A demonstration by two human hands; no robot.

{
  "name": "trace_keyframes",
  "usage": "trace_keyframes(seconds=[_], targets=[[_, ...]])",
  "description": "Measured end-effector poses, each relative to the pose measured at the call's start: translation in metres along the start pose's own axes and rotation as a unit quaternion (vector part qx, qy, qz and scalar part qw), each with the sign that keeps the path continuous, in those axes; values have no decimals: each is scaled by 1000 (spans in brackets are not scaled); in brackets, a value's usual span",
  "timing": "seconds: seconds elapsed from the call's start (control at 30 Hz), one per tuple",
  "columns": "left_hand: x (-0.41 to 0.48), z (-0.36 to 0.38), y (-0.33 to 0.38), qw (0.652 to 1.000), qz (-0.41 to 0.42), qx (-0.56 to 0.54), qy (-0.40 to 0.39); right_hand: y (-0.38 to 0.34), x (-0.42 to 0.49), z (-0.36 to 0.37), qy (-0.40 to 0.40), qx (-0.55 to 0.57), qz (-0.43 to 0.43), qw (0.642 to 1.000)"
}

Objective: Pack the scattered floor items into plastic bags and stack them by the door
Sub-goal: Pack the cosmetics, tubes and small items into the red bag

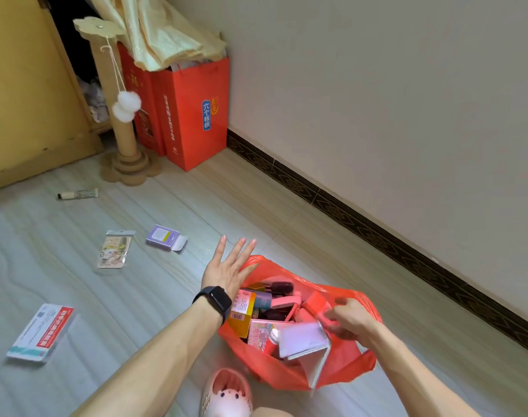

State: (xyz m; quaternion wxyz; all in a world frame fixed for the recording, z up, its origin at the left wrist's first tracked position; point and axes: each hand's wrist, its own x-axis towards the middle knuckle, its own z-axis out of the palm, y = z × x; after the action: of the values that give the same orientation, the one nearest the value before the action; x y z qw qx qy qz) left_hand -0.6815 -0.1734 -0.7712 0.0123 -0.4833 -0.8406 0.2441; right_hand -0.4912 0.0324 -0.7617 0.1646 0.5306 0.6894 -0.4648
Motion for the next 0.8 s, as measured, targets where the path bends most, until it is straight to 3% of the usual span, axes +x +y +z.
trace_keyframes(seconds=[0.13, 0.23, 0.3, 0.43, 0.67, 0.8], targets=[[-6, -17, 2, 1000, 8, -16, 4, 2, -11, 18, -57, -58, 90, 993], [-10, -21, 6, 1000, 15, -16, 5, 12, -19, 36, -72, -122, 84, 986], [-14, -22, 5, 1000, 25, -7, 4, 11, -24, 38, -53, -140, 60, 987], [-17, -21, -2, 999, 28, 11, -16, -7, -28, 22, 54, -59, -2, 997], [-23, -29, -12, 999, 27, -20, -33, -6, -24, 0, 171, -88, -57, 980], [-29, -23, -19, 995, 42, -70, -48, 2, -21, 16, 146, -178, -63, 971]])
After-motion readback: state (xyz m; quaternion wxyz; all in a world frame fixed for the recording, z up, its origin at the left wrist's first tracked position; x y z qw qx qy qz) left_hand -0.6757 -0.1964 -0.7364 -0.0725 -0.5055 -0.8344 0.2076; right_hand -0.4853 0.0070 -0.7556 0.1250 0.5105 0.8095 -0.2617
